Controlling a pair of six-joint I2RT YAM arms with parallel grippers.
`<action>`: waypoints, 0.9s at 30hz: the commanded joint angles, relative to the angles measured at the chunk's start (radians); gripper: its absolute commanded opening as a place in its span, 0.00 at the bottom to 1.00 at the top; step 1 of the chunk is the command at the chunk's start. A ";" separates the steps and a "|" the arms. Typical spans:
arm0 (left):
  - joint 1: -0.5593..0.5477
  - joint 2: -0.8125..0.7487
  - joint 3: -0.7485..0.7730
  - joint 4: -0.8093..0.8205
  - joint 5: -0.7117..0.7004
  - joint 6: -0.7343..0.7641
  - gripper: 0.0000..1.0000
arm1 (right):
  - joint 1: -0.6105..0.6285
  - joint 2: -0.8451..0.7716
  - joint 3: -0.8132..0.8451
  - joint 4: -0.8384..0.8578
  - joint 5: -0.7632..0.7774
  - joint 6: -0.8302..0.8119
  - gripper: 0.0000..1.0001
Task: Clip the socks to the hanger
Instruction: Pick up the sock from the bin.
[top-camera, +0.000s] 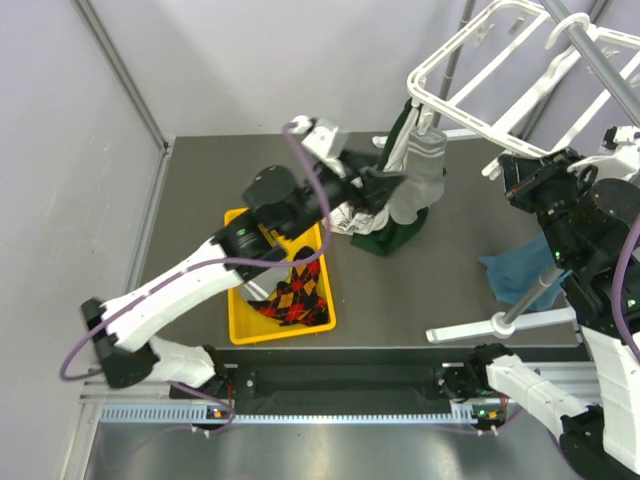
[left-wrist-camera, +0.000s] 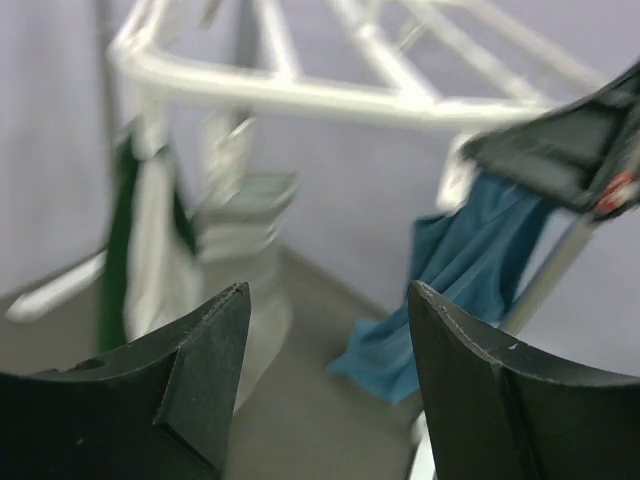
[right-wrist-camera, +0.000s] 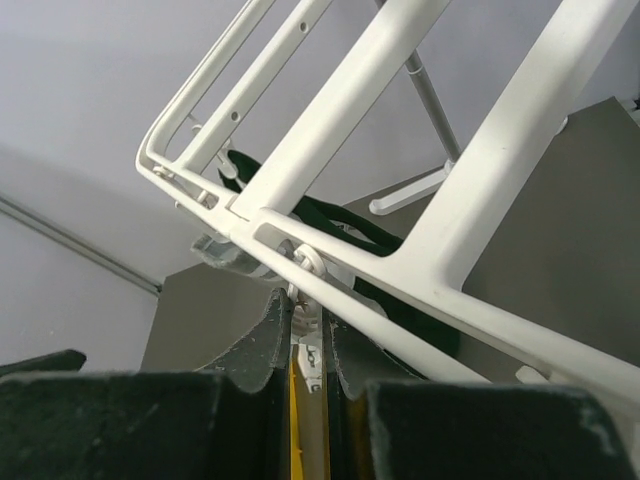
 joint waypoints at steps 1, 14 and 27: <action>0.052 -0.158 -0.167 -0.187 -0.173 -0.022 0.69 | -0.006 -0.006 0.001 0.020 0.007 -0.018 0.00; 0.373 -0.173 -0.519 -0.794 -0.481 -0.535 0.66 | -0.006 -0.014 -0.047 0.031 -0.016 -0.036 0.00; 0.435 -0.211 -0.678 -0.900 -0.566 -0.930 0.60 | -0.005 -0.022 -0.076 0.040 -0.036 -0.033 0.00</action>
